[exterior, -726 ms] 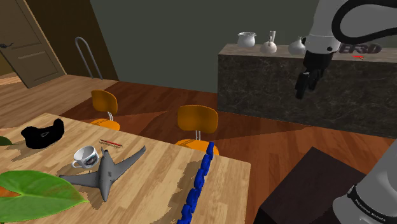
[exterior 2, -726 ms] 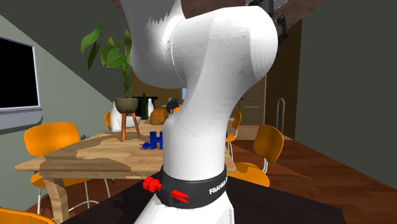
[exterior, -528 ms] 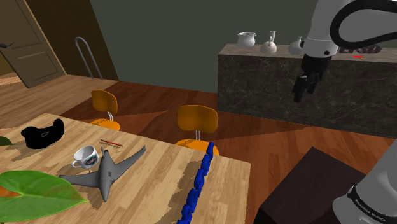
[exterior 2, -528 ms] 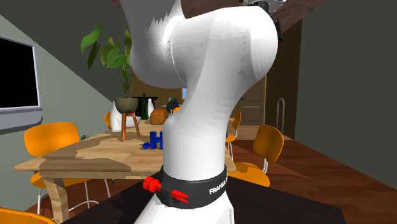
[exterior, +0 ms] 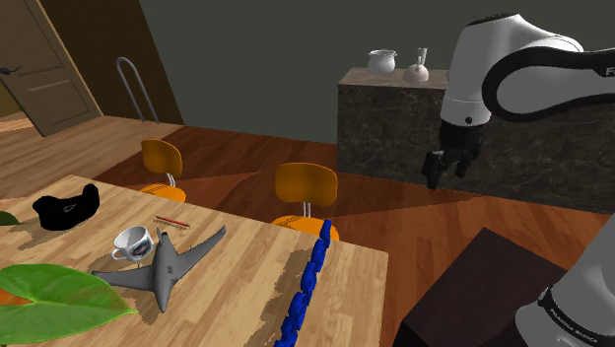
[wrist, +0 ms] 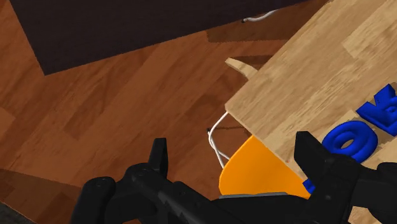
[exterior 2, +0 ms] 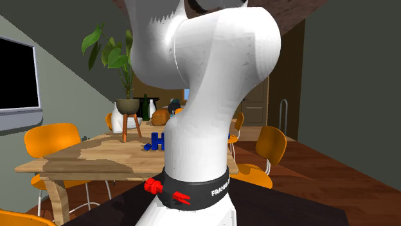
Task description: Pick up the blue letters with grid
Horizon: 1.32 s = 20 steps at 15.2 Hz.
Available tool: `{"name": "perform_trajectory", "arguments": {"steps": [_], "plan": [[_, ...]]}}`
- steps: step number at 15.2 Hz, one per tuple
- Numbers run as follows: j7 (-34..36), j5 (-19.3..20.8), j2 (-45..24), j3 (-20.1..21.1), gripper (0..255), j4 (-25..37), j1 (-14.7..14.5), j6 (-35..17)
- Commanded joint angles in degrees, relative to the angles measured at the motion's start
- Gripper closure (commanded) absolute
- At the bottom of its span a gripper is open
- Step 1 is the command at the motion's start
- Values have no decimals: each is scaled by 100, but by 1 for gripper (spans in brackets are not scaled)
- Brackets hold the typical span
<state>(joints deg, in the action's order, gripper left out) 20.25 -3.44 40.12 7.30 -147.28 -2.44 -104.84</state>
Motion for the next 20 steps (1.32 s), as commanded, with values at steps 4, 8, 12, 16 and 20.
{"name": "perform_trajectory", "arguments": {"steps": [4,8,12,16,20], "plan": [[1129,-482,-543,635,0,-131,-117,-657],[2005,-762,-1180,1137,0,-37,-156,-1213],[2905,-878,-1966,1620,0,211,-128,-1777],[3874,-751,-2873,2050,0,601,-53,-2311],[4948,-331,-3878,2344,0,1122,-18,-2764]]}}
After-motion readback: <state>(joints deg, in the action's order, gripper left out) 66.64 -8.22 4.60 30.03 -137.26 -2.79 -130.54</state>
